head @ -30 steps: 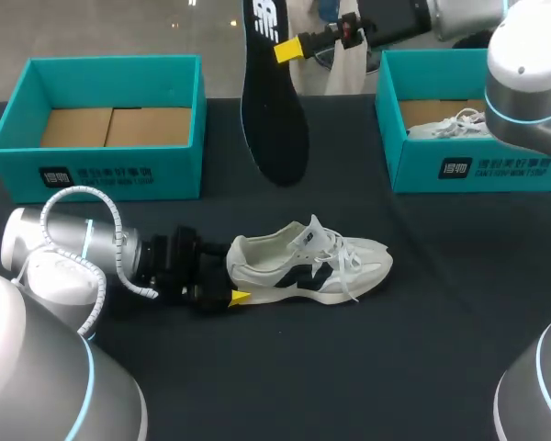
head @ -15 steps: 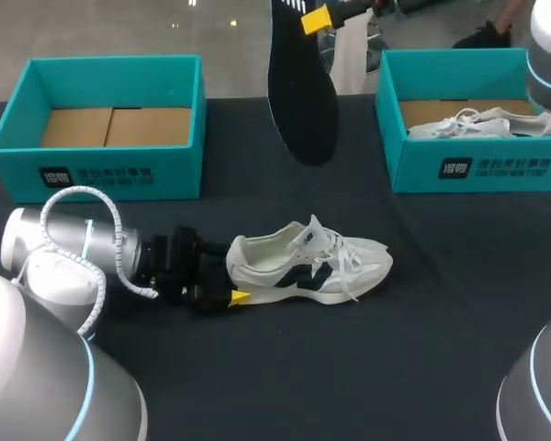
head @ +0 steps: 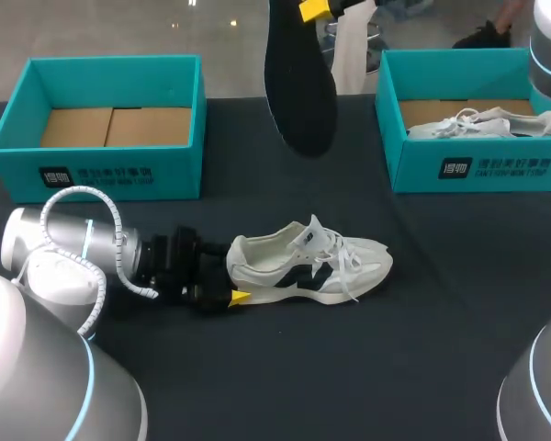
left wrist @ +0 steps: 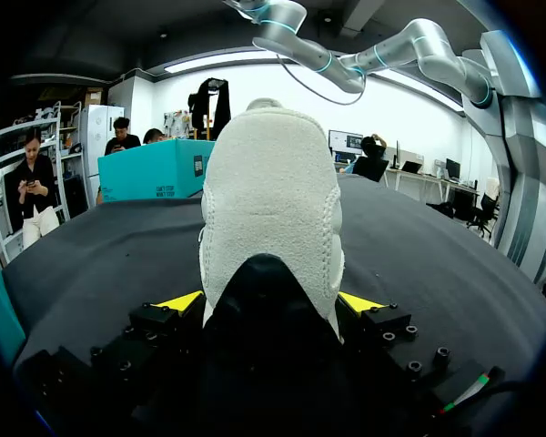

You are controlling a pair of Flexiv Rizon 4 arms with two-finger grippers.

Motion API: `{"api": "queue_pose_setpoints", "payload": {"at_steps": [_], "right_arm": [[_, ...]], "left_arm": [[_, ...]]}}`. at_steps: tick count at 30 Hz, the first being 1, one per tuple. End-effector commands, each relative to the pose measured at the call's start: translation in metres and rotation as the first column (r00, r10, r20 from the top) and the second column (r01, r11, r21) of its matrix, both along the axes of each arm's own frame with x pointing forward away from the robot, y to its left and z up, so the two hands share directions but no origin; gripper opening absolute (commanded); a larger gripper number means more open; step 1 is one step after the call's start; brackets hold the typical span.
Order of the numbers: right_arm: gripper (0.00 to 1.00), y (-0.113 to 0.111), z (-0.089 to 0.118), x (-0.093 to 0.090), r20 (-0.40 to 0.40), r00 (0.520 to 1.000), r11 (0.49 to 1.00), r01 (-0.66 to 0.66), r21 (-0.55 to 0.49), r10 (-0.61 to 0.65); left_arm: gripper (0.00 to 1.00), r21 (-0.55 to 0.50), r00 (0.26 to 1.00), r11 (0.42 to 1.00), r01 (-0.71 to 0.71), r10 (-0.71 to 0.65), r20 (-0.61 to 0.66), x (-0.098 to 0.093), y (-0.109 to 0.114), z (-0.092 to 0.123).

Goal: Take the shoe out of the shoebox, open the shoe tongue, remove and reinsert the insole, then place the shoe into the shoebox

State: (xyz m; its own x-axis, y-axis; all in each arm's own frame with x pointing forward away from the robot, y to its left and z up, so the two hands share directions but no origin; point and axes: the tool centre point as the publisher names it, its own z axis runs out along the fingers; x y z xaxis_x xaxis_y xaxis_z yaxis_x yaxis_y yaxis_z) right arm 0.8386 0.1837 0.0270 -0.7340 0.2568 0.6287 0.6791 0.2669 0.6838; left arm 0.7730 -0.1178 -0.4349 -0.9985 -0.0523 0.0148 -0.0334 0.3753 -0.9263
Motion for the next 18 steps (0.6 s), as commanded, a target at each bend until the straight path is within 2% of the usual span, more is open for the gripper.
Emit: {"api": "queue_pose_setpoints", "payload": {"at_steps": [1,15,16,17,18], "right_arm": [[0.0,-0.0012,-0.0018,-0.005,0.002,1.0,1.0,0.012,0.002,-0.012],[0.0,-0.0012,-0.0018,-0.005,0.002,1.0,1.0,0.012,0.002,-0.012],[0.0,-0.0012,-0.0018,-0.005,0.002,1.0,1.0,0.012,0.002,-0.012],[0.0,-0.0012,-0.0018,-0.005,0.002,1.0,1.0,0.012,0.002,-0.012],[0.0,-0.0012,-0.0018,-0.005,0.002,1.0,1.0,0.012,0.002,-0.012]], "left_arm": [[0.0,0.002,1.0,1.0,-0.001,0.001,0.0,0.0003,-0.0017,-0.0057],[0.0,0.002,1.0,1.0,0.003,-0.003,0.0,-0.0012,-0.0015,-0.0055],[0.16,0.002,1.0,1.0,0.005,-0.005,-0.001,-0.002,-0.0011,-0.0052],[0.42,0.011,1.0,1.0,-0.006,0.006,0.009,-0.0025,-0.0003,-0.0045],[0.78,0.01,1.0,1.0,-0.006,0.006,0.009,-0.003,0.0009,-0.0034]]}}
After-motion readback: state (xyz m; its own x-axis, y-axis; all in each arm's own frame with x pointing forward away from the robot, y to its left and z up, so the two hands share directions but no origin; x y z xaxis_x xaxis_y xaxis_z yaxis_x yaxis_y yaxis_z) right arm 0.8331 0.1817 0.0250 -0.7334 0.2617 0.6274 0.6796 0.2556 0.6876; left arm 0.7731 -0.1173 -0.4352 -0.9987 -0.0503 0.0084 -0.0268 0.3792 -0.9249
